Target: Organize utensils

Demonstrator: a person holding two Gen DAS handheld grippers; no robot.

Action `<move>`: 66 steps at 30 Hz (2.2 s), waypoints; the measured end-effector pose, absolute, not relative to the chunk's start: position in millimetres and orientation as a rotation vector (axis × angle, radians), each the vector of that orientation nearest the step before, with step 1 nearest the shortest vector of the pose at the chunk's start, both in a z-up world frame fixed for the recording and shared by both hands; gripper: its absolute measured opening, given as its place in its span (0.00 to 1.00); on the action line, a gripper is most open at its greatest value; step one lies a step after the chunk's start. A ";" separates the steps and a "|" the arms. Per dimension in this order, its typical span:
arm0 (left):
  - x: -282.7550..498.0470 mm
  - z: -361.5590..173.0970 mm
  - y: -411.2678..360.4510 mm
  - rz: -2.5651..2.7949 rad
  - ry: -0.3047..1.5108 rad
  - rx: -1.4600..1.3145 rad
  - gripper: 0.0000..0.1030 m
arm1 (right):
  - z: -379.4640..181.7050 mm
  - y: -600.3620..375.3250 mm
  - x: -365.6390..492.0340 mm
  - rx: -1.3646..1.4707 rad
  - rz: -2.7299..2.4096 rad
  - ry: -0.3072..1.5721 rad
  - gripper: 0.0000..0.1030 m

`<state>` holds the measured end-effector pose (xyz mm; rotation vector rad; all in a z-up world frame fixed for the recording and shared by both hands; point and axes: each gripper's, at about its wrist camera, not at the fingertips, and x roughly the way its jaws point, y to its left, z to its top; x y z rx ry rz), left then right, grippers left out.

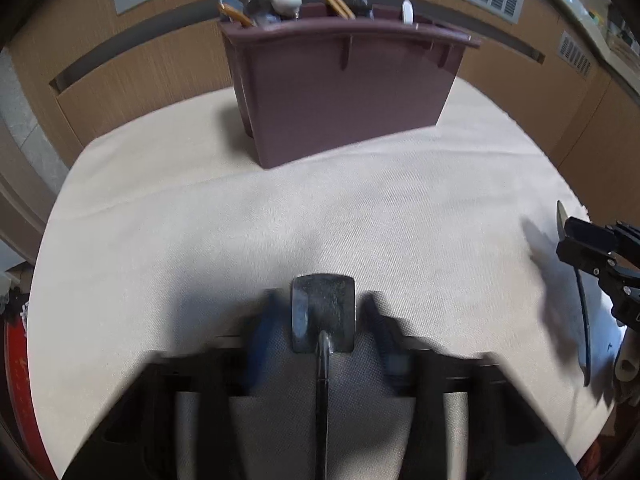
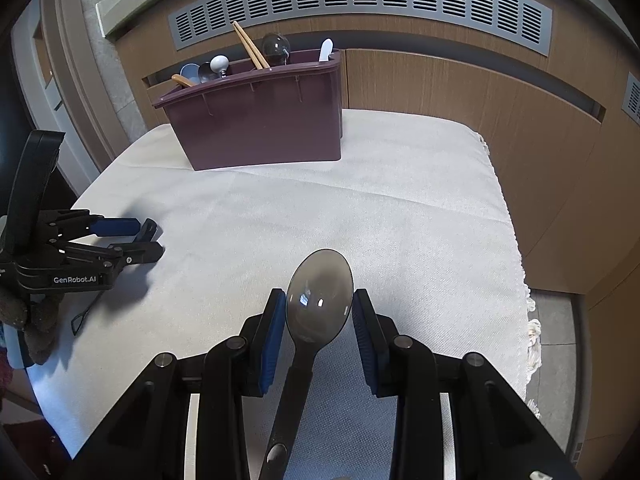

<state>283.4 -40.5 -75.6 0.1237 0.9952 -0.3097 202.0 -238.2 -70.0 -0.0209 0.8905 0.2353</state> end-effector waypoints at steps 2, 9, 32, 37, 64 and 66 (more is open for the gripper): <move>281.3 -73.1 -36.3 -0.314 0.987 0.078 0.32 | -67.7 -237.6 201.5 -0.023 0.239 0.882 0.30; 247.0 -38.3 -24.2 -0.288 0.827 -0.016 0.32 | -57.5 -233.7 199.9 -0.027 0.245 0.849 0.30; 253.9 162.5 -11.2 -0.288 0.062 -0.267 0.32 | 154.1 -211.1 226.6 -0.130 0.170 0.241 0.14; 294.5 144.1 -9.7 -0.245 0.033 -0.308 0.32 | 167.2 -212.3 277.4 -0.109 0.194 0.246 0.05; 328.1 89.7 -3.6 -0.211 0.225 -0.294 0.32 | 87.4 -250.0 340.8 -0.095 0.188 0.528 0.04; 331.4 94.4 -10.4 -0.201 0.228 -0.270 0.32 | 88.0 -259.0 335.2 -0.080 0.188 0.510 0.04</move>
